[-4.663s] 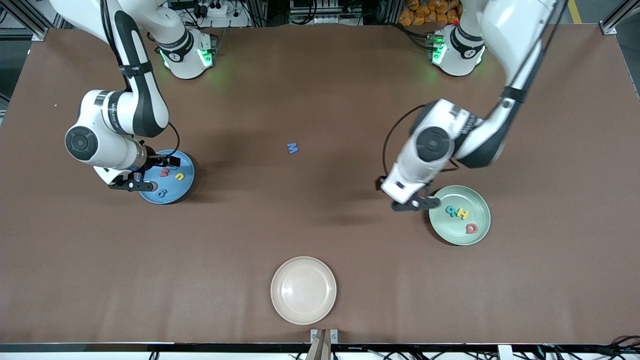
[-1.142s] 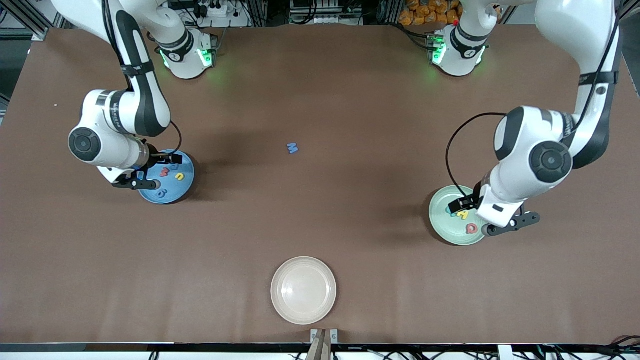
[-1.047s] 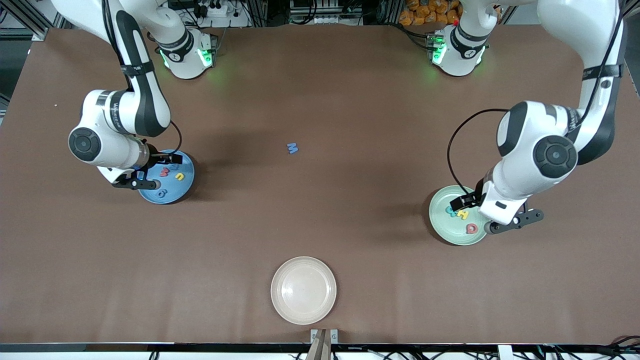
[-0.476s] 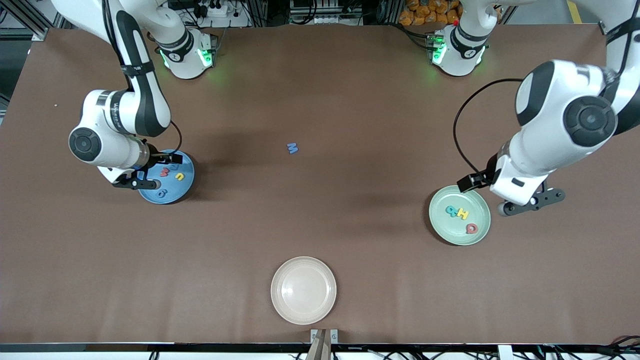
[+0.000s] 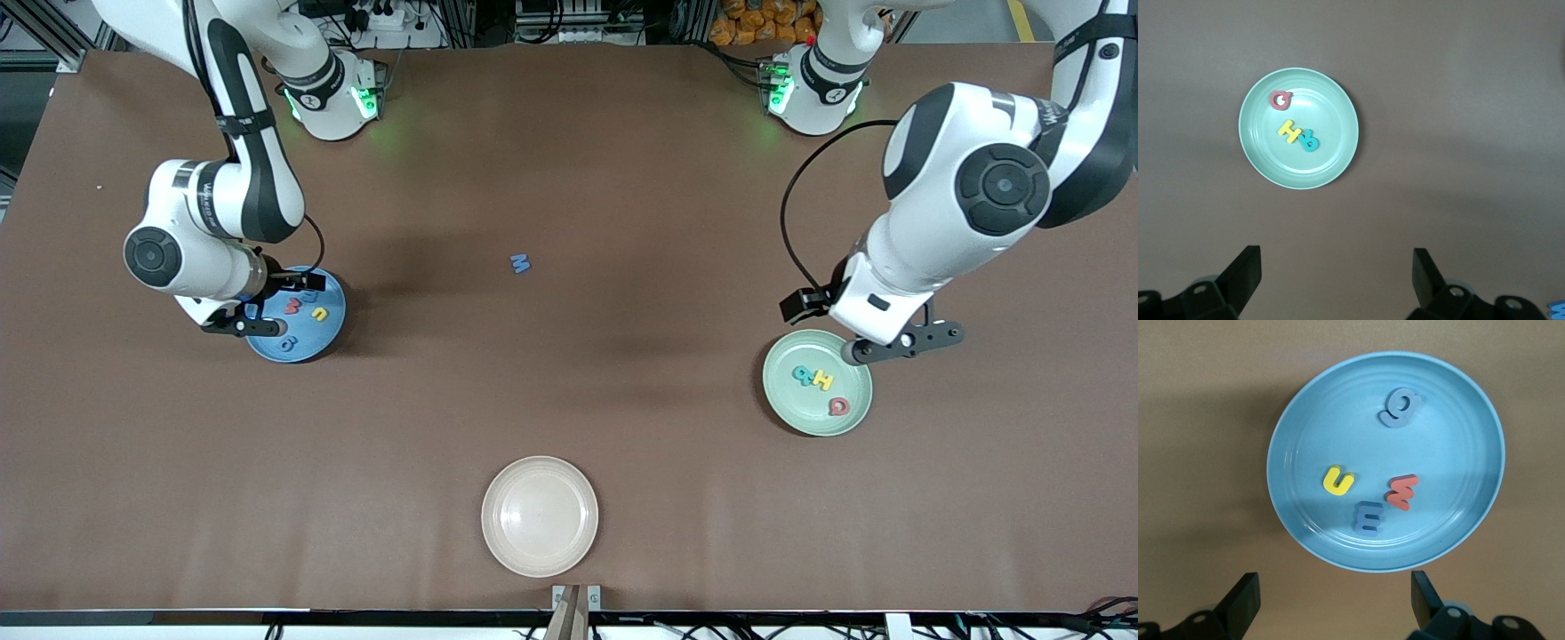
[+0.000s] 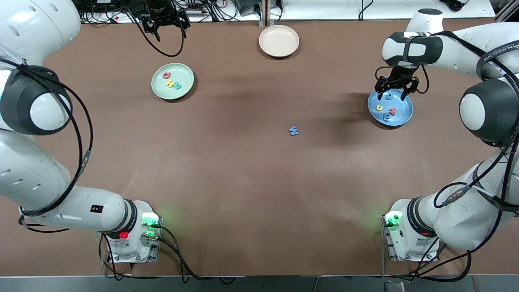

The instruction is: Sort upper and lower case letters into plates

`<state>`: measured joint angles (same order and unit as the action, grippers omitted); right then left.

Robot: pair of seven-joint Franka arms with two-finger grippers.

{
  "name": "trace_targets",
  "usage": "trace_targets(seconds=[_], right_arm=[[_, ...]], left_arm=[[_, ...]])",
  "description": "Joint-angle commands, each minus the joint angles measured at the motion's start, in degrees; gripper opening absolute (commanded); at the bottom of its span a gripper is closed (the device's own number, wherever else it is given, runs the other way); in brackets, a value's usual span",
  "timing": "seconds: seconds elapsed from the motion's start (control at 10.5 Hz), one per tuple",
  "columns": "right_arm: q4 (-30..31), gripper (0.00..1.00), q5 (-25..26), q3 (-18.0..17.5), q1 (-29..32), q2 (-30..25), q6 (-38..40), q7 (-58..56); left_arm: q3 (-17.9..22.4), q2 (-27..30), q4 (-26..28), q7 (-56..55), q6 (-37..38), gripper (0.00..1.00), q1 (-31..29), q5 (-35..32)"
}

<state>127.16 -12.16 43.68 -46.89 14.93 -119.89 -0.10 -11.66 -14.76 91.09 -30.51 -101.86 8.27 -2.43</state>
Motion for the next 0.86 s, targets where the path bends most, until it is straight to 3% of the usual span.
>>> trace_targets(seconds=[0.0,0.19,0.76], right_arm=[[3.25,1.00,-2.15,0.01,-3.19,-1.83,-3.22,4.48],[9.03,1.00,-7.95,0.18,-6.53,-3.93,-11.46,4.93],[15.91,1.00,-8.14,0.01,-19.36,-6.23,-21.59,23.10]], left_arm=[[0.06,0.34,-0.74,0.89,0.97,1.00,0.25,1.38],[-0.03,0.17,-0.65,0.72,0.97,1.00,1.83,1.55],[-0.73,0.60,-0.74,0.37,0.97,1.00,2.72,4.10]])
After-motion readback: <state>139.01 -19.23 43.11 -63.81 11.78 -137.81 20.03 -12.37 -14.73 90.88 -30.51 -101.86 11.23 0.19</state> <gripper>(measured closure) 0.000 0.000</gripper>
